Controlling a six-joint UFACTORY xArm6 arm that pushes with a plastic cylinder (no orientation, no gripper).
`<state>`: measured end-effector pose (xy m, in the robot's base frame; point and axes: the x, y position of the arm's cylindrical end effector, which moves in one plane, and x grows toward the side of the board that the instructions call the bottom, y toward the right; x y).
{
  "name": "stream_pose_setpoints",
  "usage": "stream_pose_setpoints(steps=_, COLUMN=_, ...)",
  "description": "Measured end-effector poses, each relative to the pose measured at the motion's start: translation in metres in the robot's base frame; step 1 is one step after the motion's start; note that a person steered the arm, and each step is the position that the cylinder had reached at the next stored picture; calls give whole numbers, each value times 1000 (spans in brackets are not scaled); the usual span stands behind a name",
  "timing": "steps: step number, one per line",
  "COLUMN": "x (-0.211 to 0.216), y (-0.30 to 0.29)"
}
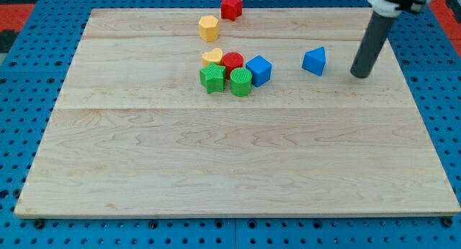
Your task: Slide the blue triangle to the top right of the red circle
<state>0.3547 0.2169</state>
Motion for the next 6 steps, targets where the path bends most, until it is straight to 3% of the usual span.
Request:
stream_pose_setpoints(steps=1, x=-27, y=-41)
stream_pose_setpoints(steps=2, x=-25, y=-105)
stream_pose_setpoints(steps=3, x=-3, y=-42)
stream_pose_setpoints(steps=4, x=21, y=-76)
stream_pose_setpoints(steps=6, x=-29, y=-157)
